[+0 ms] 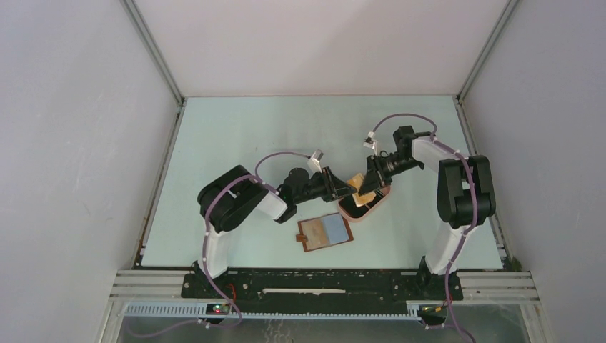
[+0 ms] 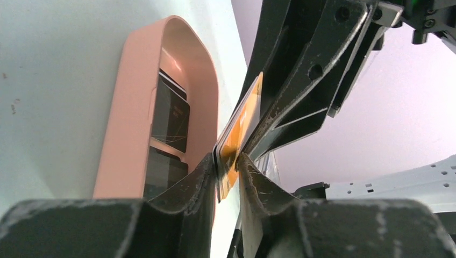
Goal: Put the credit cards into the card holder
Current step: Place the credit card in the storage box.
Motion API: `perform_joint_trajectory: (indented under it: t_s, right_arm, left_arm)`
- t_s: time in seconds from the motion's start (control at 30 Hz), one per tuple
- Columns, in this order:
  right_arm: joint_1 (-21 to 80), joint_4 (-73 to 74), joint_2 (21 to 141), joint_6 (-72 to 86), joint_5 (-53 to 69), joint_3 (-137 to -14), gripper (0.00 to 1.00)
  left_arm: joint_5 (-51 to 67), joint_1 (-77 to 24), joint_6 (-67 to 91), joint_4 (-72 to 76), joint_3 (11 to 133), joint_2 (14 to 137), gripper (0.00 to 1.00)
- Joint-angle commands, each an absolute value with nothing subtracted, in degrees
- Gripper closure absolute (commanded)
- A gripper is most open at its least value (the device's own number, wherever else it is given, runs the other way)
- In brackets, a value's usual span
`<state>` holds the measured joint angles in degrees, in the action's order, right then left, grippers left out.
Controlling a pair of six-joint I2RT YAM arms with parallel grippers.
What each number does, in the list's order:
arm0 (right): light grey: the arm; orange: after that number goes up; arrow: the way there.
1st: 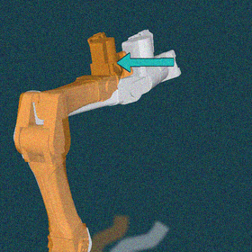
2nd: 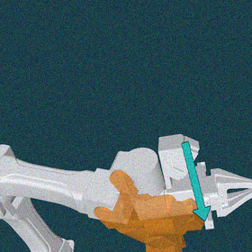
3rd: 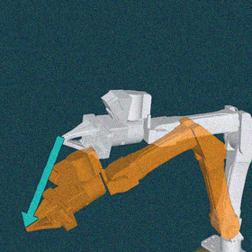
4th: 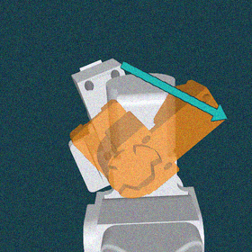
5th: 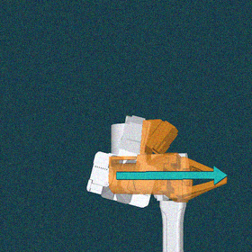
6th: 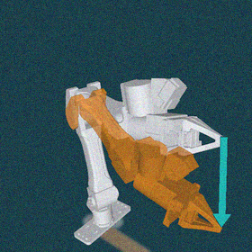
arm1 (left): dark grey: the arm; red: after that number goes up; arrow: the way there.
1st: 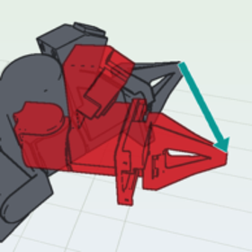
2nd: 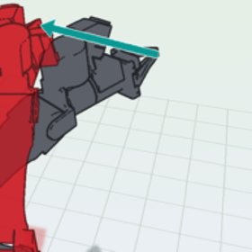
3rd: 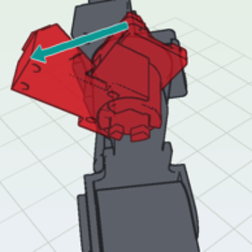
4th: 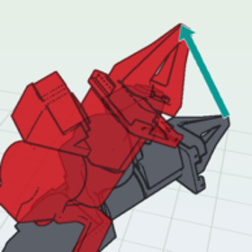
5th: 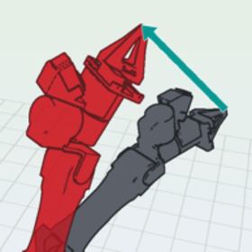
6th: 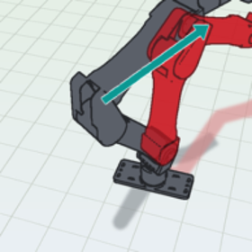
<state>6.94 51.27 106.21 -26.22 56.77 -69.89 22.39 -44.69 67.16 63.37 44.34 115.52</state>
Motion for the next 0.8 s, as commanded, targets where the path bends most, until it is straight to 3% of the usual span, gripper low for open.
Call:
perform_joint_trajectory:
  t_s: [0.0, 0.1, 0.2, 0.77]
  right_arm:
    - [5.1, 52.4, 106.4, -26.5, 60.3, -70.8, 0.72]
    - [4.5, 53.8, 107.8, -26.8, 62.0, -71.3, 0.76]
    - [4.0, 55.1, 109.0, -27.2, 63.9, -71.9, 0.79]
    - [2.0, 59.7, 112.2, -29.7, 69.7, -73.6, 0.81]
  left_arm:
    - [25.5, -44.6, 68.4, 69.2, 46.7, 116.3, 0.70]
    - [26.7, -44.6, 68.8, 72.2, 46.2, 116.3, 0.59]
    - [27.1, -44.6, 67.9, 72.4, 45.5, 115.6, 0.56]
    - [28.5, -44.7, 68.3, 72.5, 45.6, 117.5, 0.60]
